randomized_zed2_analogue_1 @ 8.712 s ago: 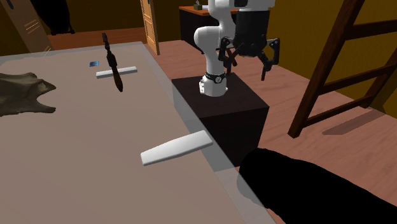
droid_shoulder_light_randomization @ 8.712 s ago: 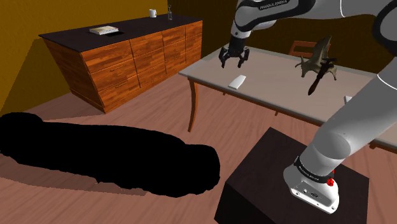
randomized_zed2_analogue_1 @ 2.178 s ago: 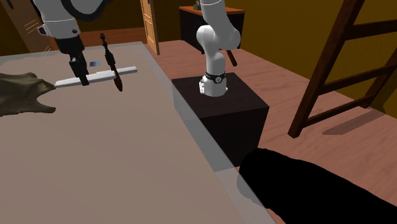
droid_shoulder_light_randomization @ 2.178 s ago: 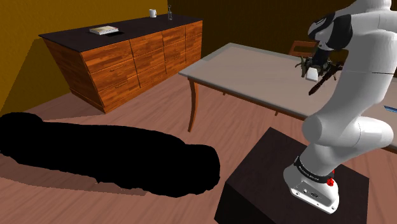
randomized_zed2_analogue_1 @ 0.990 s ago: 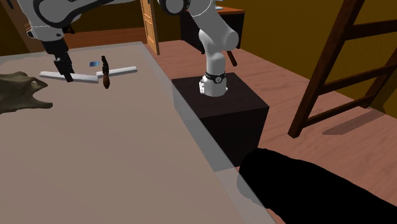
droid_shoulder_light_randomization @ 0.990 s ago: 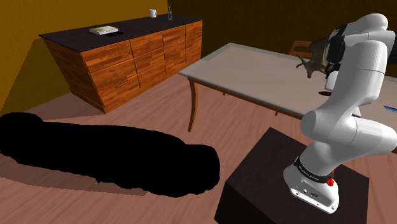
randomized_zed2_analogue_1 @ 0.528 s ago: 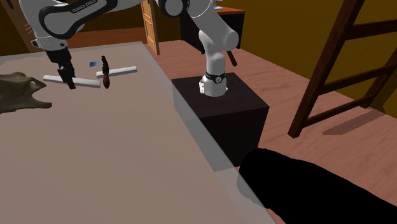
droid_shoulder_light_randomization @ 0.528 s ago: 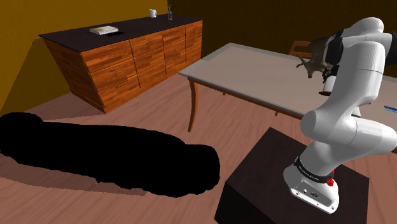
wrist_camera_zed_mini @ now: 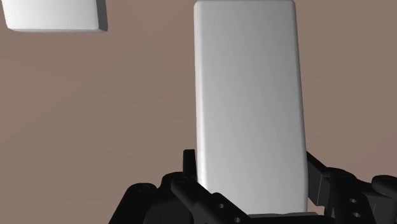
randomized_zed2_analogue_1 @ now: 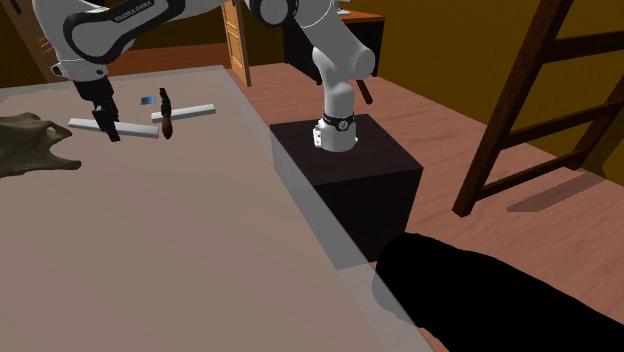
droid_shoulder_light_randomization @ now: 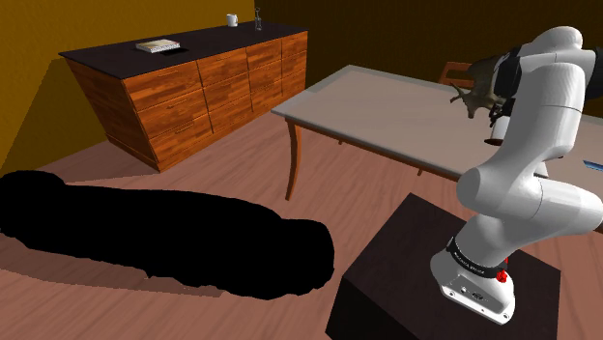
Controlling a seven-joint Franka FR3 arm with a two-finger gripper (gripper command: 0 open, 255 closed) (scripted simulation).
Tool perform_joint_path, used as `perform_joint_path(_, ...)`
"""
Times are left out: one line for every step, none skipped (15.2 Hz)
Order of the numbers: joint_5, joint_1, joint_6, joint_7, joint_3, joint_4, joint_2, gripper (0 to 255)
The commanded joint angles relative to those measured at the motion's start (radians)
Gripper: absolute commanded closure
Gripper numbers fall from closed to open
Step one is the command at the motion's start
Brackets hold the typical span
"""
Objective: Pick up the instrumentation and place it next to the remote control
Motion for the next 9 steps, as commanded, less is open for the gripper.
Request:
perform_joint_path(0.0,0.0,-0.001,0.001,0.001,-0.006,0.006,0)
perform_joint_path(0.0,0.0,-0.002,0.001,0.001,-0.003,0.007,0)
perform_joint_path(0.0,0.001,-0.001,0.002,0.001,-0.005,0.006,0)
perform_joint_path(0.0,0.001,-0.001,0.002,0.001,-0.005,0.007,0)
perform_joint_path(0.0,0.001,0.0,0.002,0.001,-0.005,0.007,0)
perform_joint_path(0.0,0.0,-0.002,0.001,0.001,-0.004,0.007,0)
perform_joint_path(-0.004,-0.001,-0.029,0.004,-0.002,0.014,-0.004,0)
perform_joint_path(-0.009,-0.002,-0.056,0.008,-0.005,0.033,-0.013,0)
perform_joint_path(-0.012,-0.003,-0.085,0.011,-0.007,0.055,-0.02,0)
